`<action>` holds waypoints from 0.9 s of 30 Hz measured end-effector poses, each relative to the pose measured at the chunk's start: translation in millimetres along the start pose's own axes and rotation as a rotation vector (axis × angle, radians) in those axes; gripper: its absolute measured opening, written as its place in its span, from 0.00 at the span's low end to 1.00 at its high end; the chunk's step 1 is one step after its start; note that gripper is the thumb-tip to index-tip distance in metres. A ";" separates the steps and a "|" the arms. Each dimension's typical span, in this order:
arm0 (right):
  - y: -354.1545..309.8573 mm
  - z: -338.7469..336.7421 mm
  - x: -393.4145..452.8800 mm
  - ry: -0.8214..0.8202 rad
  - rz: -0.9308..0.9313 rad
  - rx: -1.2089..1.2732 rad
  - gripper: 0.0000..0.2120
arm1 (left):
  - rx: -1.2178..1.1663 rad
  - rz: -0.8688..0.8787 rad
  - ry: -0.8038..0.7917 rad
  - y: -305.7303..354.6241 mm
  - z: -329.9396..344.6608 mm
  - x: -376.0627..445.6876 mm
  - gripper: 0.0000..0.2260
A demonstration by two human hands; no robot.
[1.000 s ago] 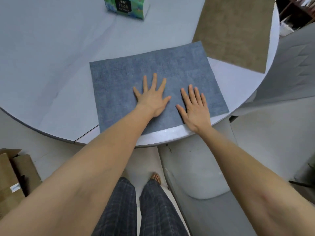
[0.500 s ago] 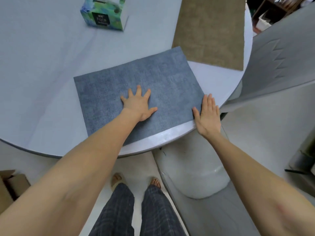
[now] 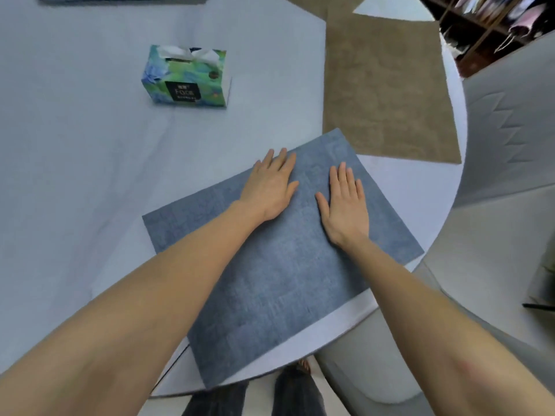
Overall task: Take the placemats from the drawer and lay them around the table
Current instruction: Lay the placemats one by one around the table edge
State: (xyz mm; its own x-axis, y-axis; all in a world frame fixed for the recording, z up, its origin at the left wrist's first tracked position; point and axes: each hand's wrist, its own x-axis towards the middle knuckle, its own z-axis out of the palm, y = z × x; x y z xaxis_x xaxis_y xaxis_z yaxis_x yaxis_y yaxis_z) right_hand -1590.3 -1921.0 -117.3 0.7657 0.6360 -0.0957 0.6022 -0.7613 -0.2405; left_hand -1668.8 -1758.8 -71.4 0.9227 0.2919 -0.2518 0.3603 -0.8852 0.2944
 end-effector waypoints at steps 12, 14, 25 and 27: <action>-18.8 -3.8 68.2 -0.085 -0.147 -0.008 0.29 | 0.080 0.034 -0.120 -23.6 24.3 25.5 0.30; -16.8 -3.9 86.2 -0.072 -0.158 -0.004 0.27 | 0.086 0.037 -0.137 -24.1 22.9 25.2 0.30; -22.6 7.9 52.3 0.071 0.116 0.001 0.29 | 0.067 0.026 -0.066 -25.3 26.8 22.7 0.28; -22.0 11.0 32.9 0.059 0.005 -0.022 0.28 | 0.055 0.036 0.039 -27.2 30.5 17.6 0.25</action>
State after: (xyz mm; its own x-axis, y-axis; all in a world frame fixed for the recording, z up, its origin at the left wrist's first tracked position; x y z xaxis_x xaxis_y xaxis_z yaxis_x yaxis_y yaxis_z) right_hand -1580.8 -1881.9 -125.8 0.7801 0.6243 -0.0400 0.6028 -0.7672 -0.2193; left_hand -1666.6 -1740.6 -111.9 0.9400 0.2726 -0.2052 0.3199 -0.9134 0.2516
